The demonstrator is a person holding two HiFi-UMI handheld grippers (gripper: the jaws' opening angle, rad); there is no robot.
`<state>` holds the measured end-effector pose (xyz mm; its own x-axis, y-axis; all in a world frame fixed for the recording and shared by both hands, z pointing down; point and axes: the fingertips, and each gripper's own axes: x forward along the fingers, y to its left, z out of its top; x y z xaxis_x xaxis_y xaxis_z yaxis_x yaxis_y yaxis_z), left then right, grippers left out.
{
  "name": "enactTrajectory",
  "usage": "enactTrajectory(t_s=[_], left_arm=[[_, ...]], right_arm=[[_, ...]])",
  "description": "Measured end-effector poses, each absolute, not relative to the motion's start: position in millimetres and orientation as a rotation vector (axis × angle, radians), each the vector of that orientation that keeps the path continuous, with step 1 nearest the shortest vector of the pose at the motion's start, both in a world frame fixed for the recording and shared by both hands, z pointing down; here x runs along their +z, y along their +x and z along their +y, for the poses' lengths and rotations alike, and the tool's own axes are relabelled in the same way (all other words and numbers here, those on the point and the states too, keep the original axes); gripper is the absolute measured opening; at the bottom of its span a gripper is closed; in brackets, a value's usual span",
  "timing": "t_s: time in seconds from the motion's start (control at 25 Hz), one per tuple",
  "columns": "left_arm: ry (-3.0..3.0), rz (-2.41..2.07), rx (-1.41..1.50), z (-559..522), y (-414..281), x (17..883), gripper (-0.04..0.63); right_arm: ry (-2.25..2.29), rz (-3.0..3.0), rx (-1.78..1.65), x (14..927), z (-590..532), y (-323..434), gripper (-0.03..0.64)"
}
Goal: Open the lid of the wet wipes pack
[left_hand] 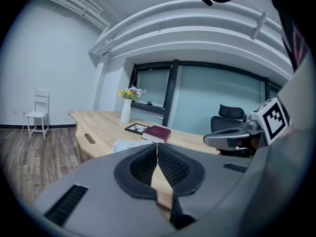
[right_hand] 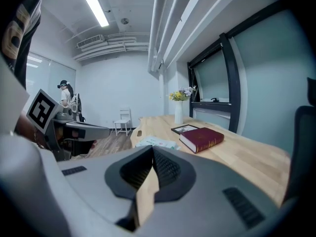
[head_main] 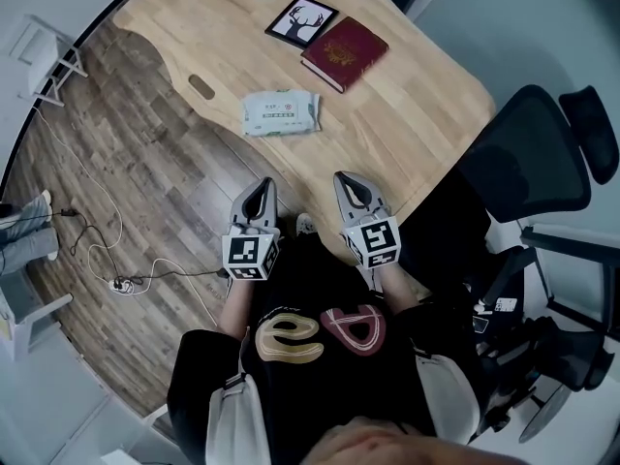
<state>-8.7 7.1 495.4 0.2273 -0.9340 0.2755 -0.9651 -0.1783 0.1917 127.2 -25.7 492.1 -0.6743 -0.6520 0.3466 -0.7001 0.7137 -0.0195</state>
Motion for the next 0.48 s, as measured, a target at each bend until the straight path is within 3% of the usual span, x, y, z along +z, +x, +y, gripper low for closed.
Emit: enactTrajectory(t_s=[0.48], left_arm=[[2.209, -1.690, 0.205, -46.8, -45.6, 506.9, 0.018]], right_arm=[[1.109, -2.532, 0.122, 477.5, -63.6, 107.5, 0.012]])
